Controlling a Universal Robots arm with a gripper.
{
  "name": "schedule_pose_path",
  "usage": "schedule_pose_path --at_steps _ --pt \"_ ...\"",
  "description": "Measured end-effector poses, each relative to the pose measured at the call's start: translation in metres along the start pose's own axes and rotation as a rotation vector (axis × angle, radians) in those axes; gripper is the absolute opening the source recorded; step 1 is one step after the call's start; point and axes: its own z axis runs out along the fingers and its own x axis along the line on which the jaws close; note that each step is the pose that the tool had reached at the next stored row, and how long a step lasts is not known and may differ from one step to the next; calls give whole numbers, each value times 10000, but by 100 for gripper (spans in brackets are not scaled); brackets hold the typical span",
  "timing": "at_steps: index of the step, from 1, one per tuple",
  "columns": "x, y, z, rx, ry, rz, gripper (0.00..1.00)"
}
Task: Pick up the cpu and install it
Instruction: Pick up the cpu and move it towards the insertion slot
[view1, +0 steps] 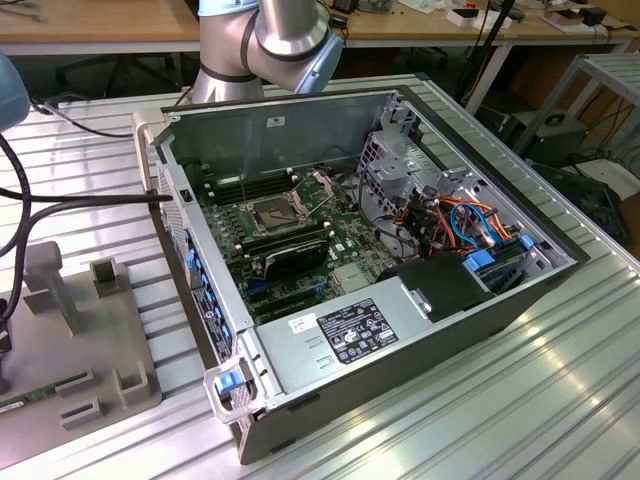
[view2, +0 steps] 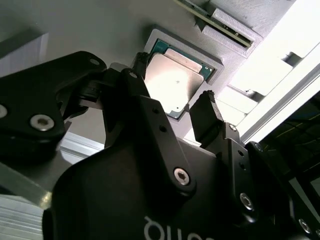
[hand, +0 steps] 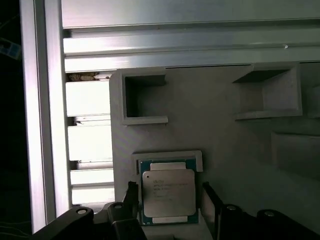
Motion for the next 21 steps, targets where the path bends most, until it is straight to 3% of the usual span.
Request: schedule_pose_path --at_steps 21 --pt "-24 58 46 34 7 0 62"
